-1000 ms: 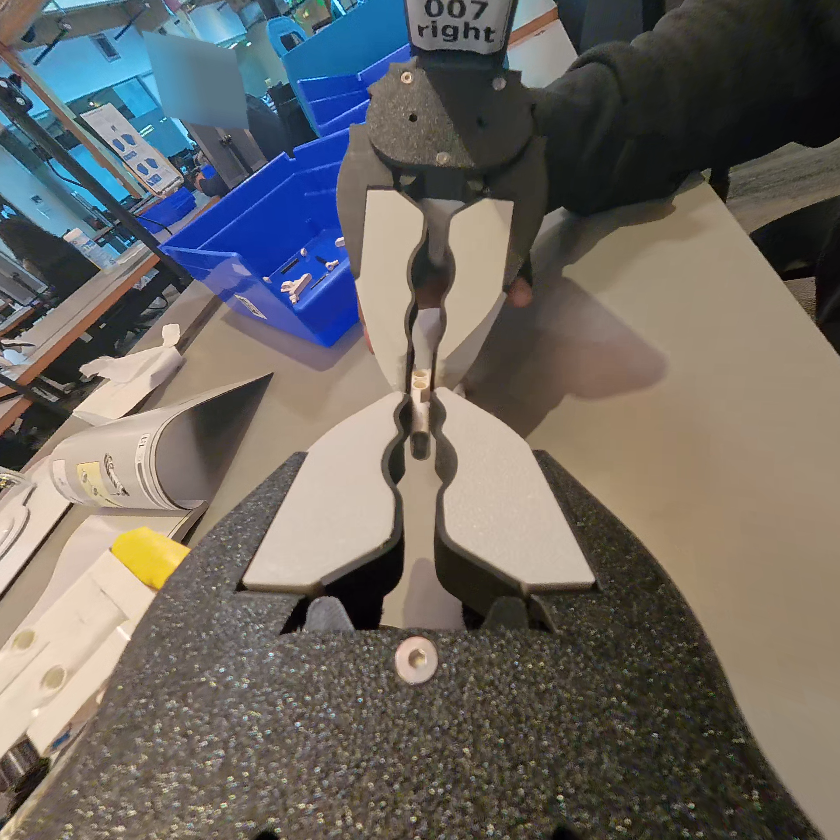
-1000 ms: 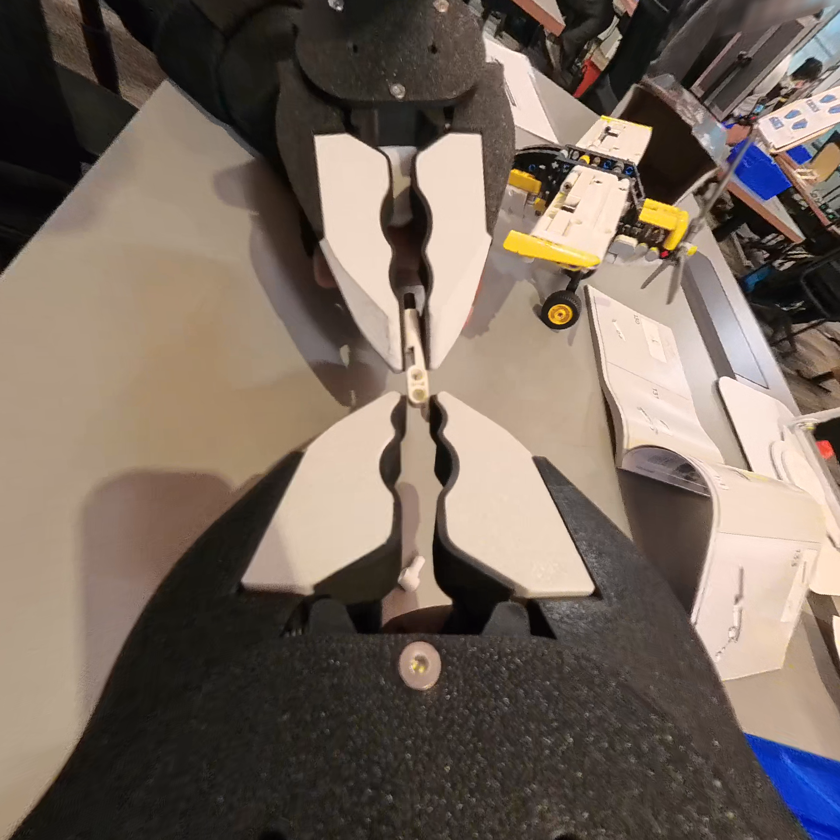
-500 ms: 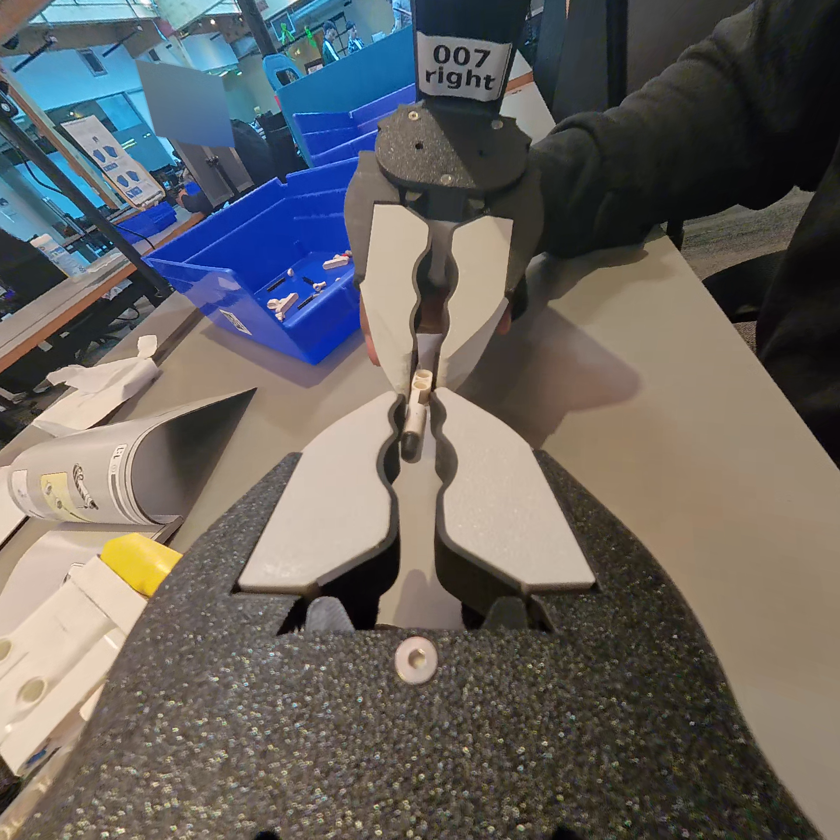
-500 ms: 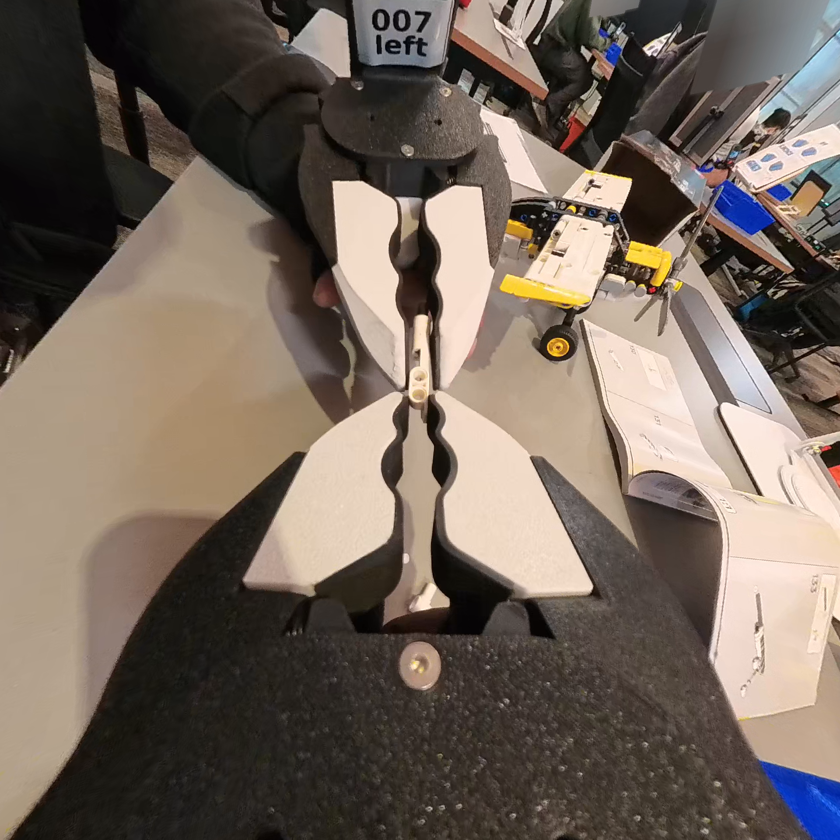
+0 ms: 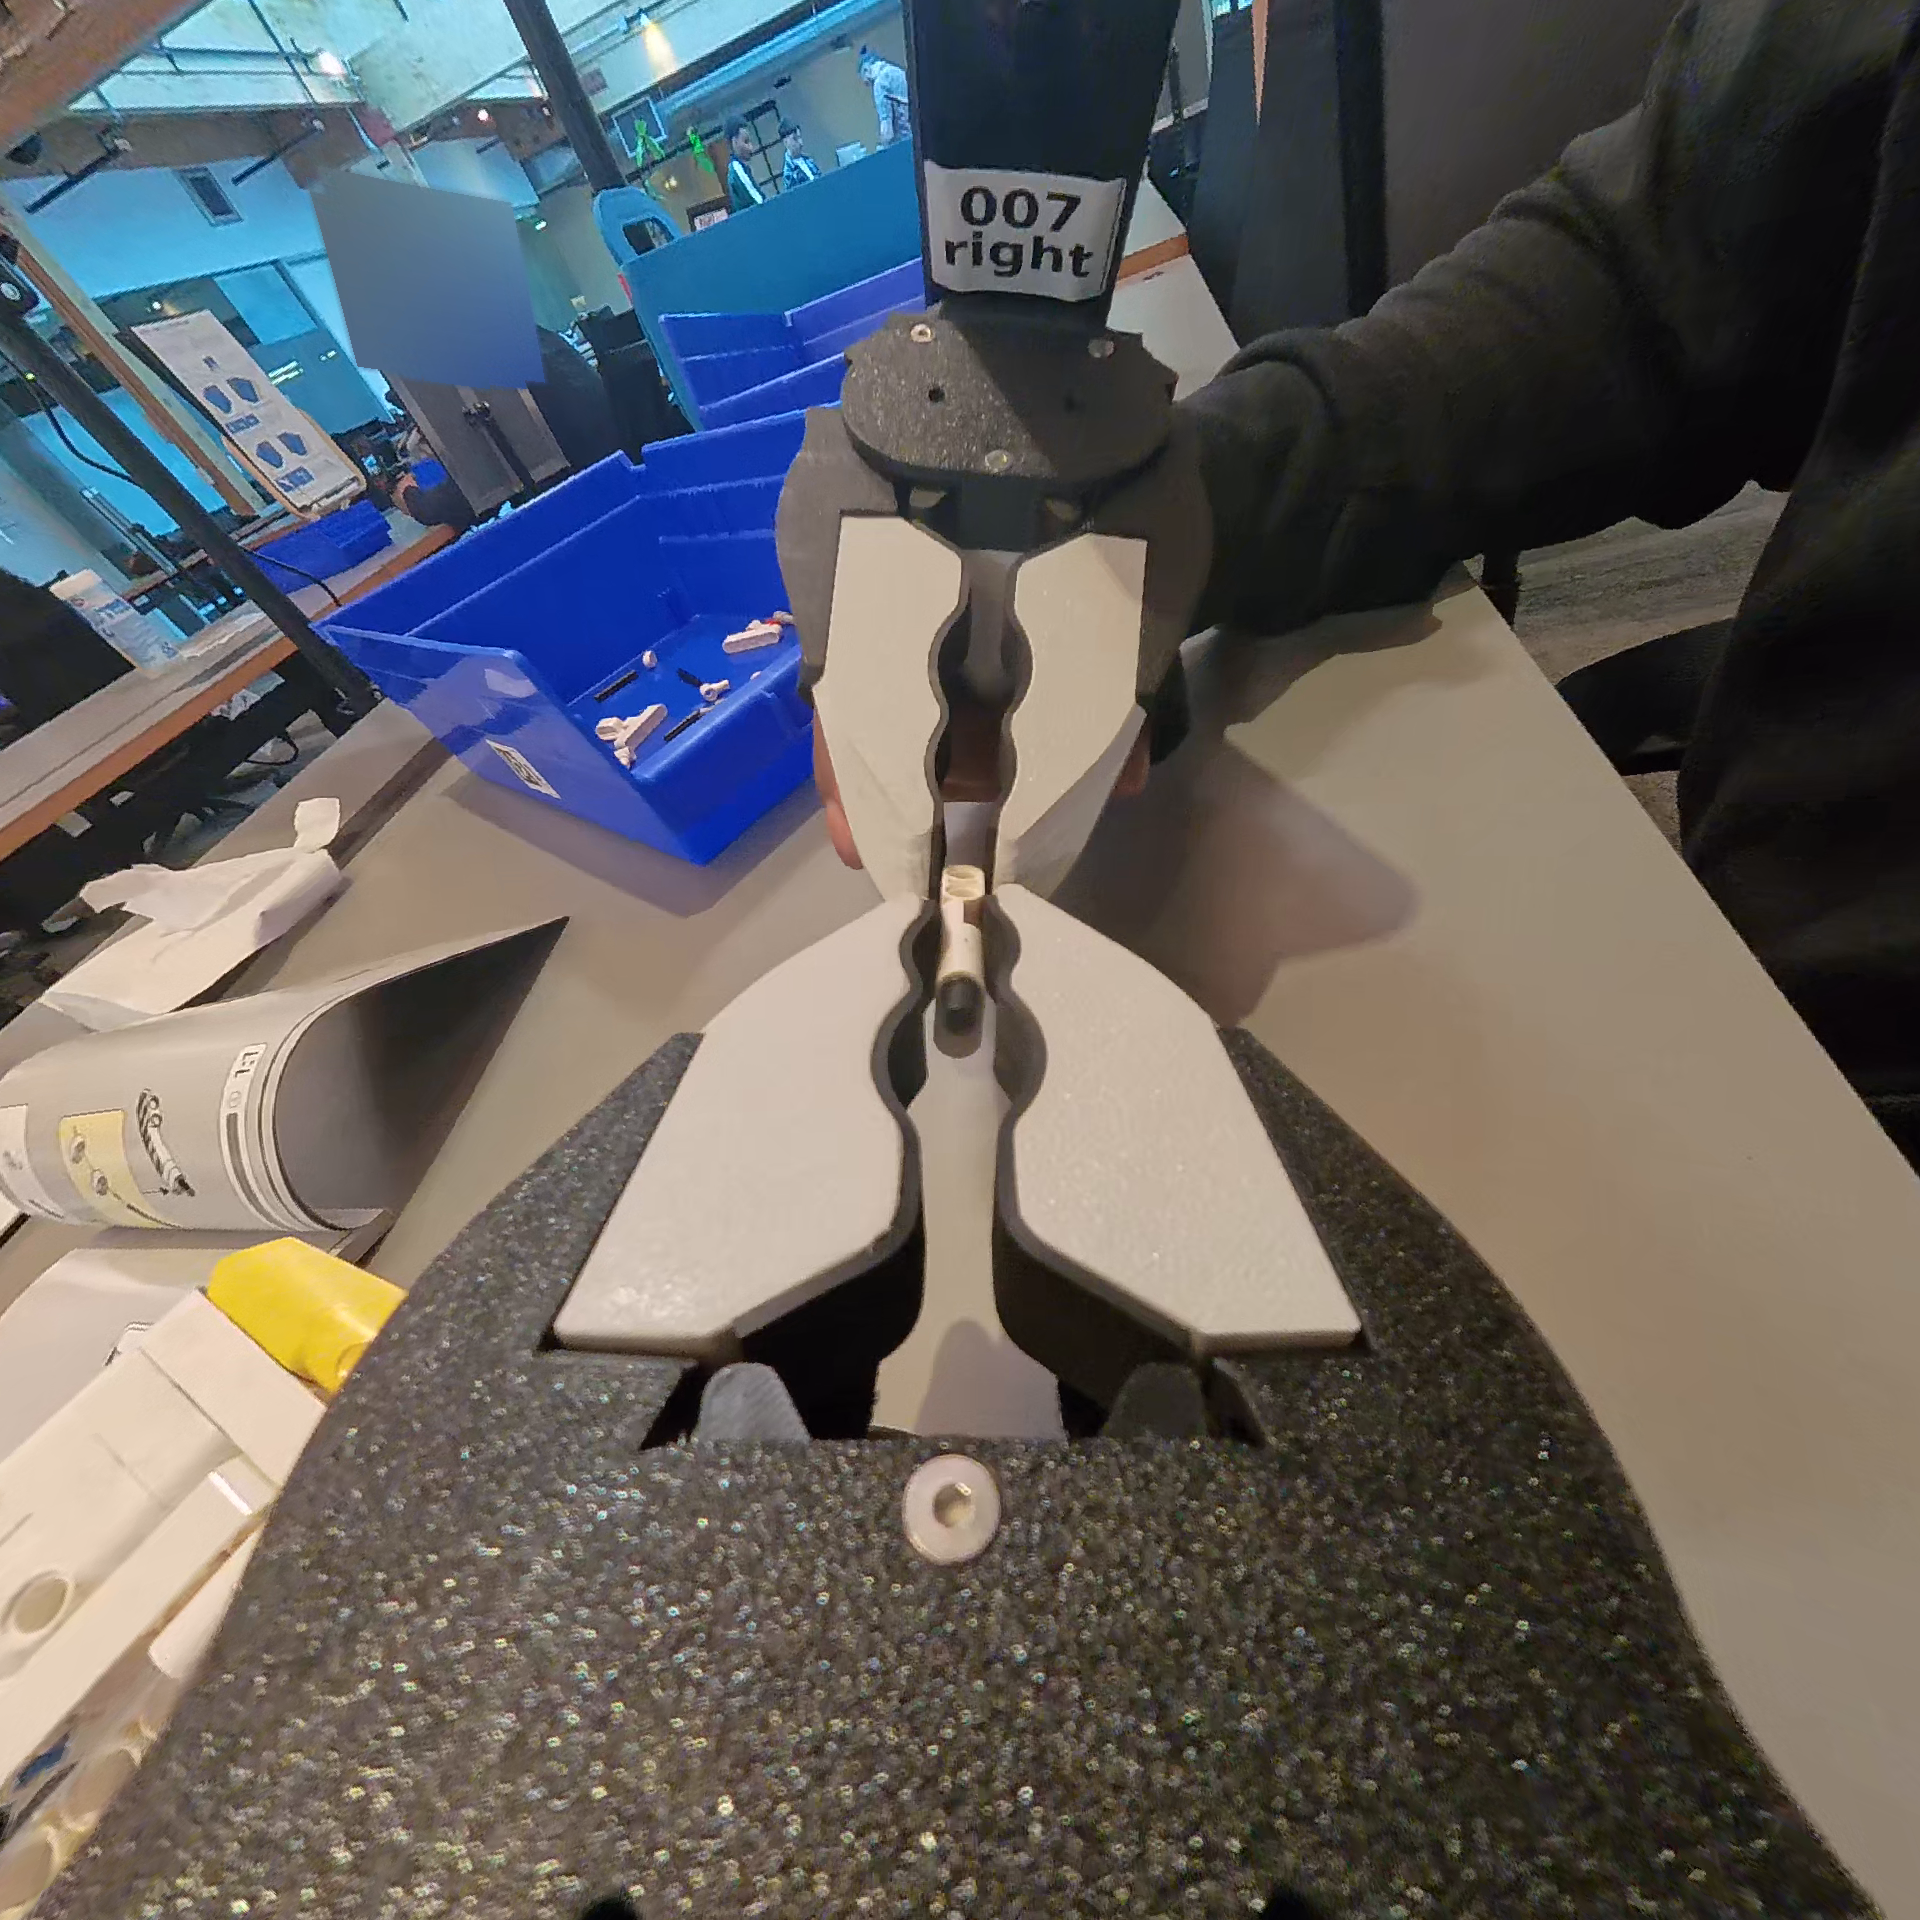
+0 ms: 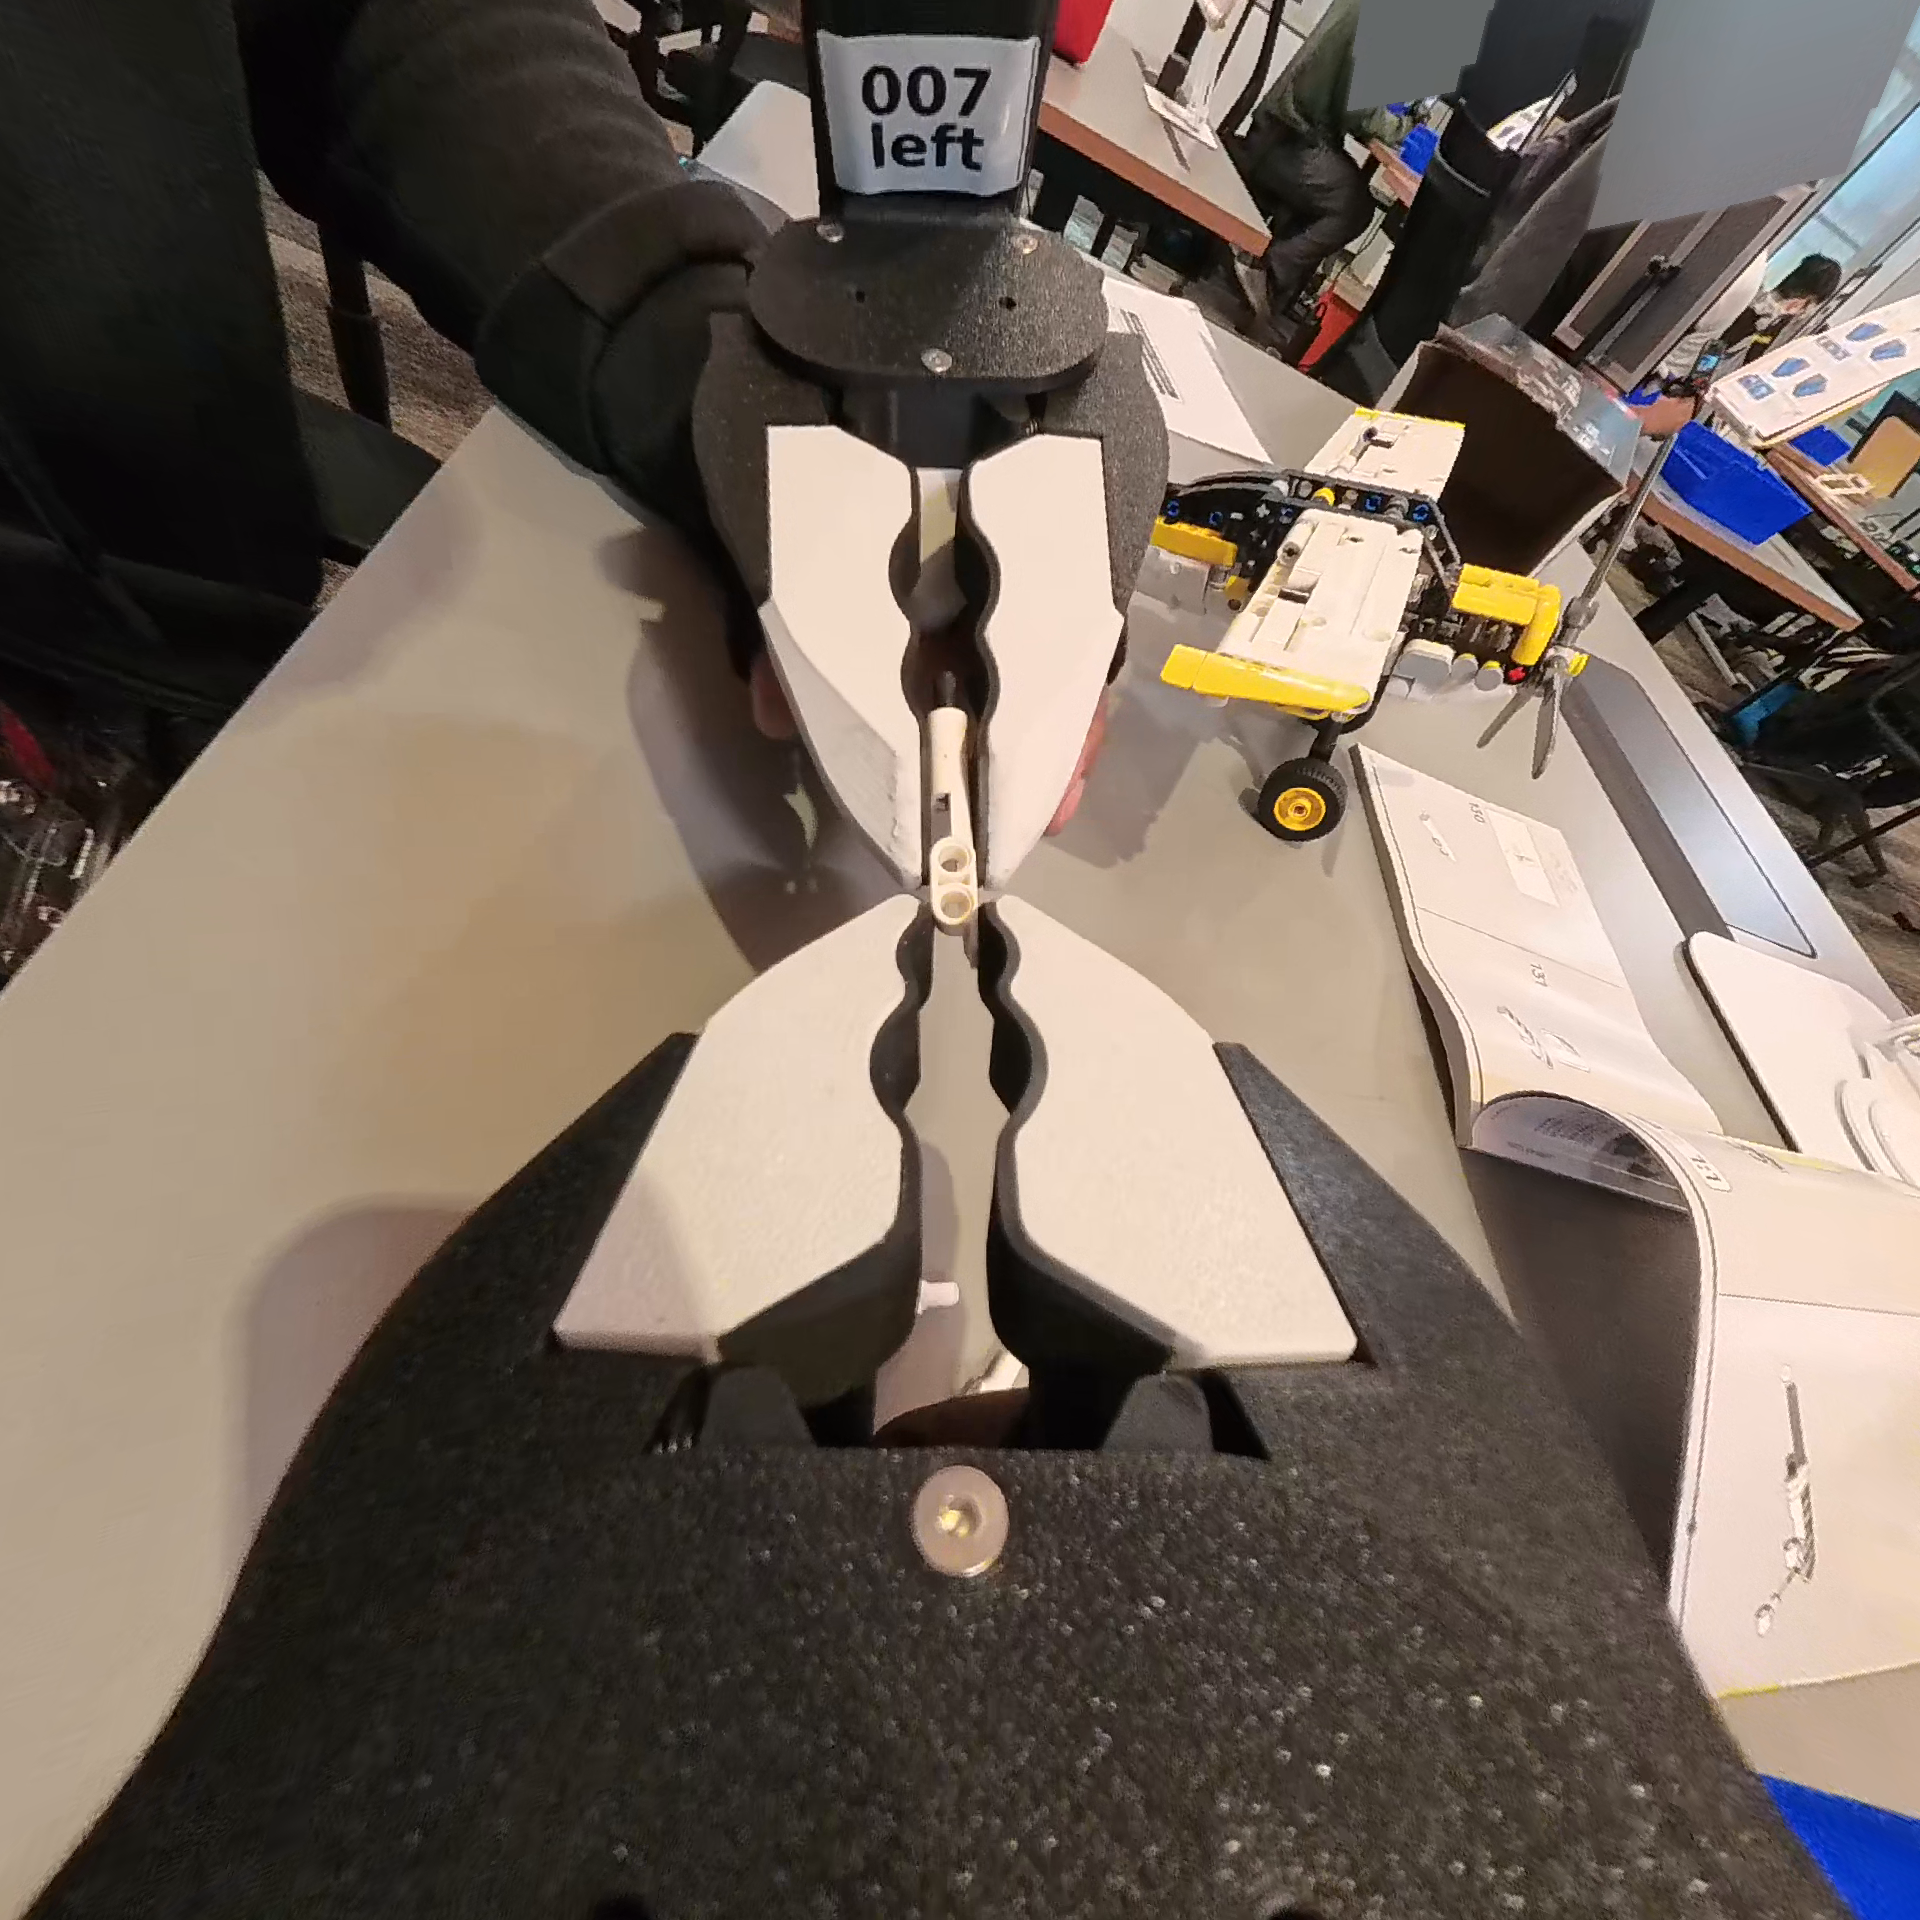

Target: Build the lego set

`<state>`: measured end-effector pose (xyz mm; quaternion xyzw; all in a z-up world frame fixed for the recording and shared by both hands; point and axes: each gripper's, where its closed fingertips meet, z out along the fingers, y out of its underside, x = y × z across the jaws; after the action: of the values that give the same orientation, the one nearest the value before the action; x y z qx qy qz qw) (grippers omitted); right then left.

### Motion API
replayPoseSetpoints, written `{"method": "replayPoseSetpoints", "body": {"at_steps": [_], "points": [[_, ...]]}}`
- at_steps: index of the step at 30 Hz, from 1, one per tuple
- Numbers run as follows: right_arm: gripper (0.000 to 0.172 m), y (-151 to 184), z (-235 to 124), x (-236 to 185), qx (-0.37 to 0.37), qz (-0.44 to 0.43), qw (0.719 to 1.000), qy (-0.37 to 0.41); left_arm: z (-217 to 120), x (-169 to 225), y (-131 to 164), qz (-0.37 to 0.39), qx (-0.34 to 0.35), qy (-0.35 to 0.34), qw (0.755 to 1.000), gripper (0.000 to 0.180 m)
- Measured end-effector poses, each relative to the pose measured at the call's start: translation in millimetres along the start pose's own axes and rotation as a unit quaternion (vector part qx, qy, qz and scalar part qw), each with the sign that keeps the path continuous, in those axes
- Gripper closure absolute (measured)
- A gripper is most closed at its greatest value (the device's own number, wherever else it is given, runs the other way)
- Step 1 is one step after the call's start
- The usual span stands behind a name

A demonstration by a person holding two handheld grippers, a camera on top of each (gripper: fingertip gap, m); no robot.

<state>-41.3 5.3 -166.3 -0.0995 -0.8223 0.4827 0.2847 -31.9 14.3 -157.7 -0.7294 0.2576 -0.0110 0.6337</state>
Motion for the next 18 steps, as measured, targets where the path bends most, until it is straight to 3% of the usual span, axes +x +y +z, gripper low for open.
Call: {"method": "replayPoseSetpoints", "body": {"at_steps": [4, 9, 18], "points": [[0.163, 7.9, -2.2, 6.1, -0.024, -0.001, 1.000, 0.018, 0.5, -6.7, 5.4, -0.007, -0.021, -0.023, 0.999, 0.173], [0.153, 44.3, -27.5, 9.7, -0.120, 0.020, 0.992, 0.022, -6.5, -17.4, 14.9, -0.013, -0.046, -0.052, 0.998, 0.173], [0.153, 72.4, -36.3, -10.7, -0.206, 0.052, 0.977, -0.028, -1.7, -13.0, 21.4, 0.003, -0.070, -0.043, 0.997, 0.173]]}}
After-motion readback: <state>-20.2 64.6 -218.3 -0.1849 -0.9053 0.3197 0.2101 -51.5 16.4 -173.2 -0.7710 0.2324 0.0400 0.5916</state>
